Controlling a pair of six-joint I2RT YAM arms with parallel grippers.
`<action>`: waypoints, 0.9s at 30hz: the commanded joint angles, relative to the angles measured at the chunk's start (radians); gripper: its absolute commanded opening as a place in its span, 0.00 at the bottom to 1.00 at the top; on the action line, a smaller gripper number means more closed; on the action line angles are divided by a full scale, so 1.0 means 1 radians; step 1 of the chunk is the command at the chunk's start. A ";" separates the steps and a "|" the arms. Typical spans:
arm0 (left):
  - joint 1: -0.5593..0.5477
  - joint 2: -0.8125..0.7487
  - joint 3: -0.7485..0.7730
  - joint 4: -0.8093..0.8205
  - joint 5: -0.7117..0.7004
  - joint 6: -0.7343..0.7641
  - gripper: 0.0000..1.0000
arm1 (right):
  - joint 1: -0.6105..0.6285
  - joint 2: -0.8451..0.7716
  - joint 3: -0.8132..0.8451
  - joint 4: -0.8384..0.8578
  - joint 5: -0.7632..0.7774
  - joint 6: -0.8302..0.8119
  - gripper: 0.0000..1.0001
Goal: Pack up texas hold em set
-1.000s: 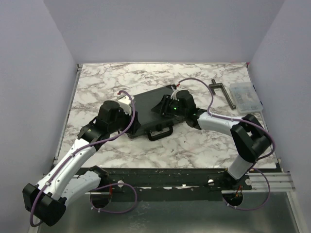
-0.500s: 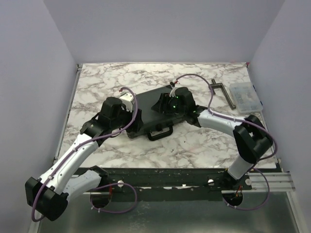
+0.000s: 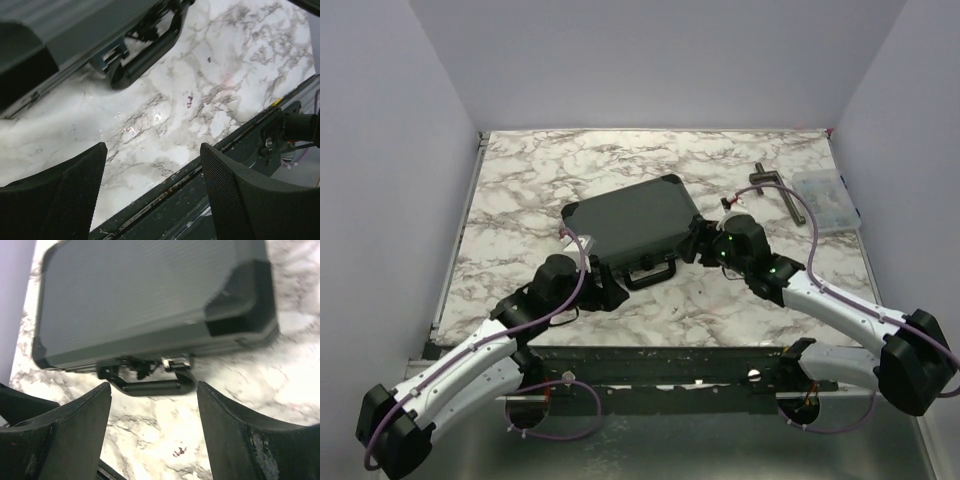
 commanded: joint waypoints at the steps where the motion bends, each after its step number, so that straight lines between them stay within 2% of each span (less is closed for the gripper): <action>1: -0.033 0.013 -0.147 0.304 -0.018 -0.148 0.75 | 0.000 -0.066 -0.103 -0.028 0.119 0.093 0.73; 4: -0.037 0.065 -0.211 0.450 -0.033 -0.147 0.74 | 0.000 -0.072 -0.170 0.086 0.090 0.104 0.73; 11: -0.046 0.261 -0.286 0.752 -0.039 -0.140 0.70 | 0.000 0.042 -0.245 0.284 -0.005 0.119 0.69; 16: -0.046 0.440 -0.252 0.863 -0.060 -0.148 0.67 | 0.000 0.091 -0.297 0.444 -0.072 0.121 0.66; 23: -0.048 0.625 -0.243 1.013 -0.078 -0.205 0.60 | 0.000 0.207 -0.333 0.631 -0.089 0.118 0.65; 25: -0.048 0.646 -0.252 1.023 -0.108 -0.236 0.60 | 0.000 0.240 -0.340 0.671 -0.076 0.121 0.65; 27: -0.053 0.636 -0.274 1.033 -0.118 -0.253 0.65 | 0.000 0.269 -0.335 0.683 -0.070 0.112 0.65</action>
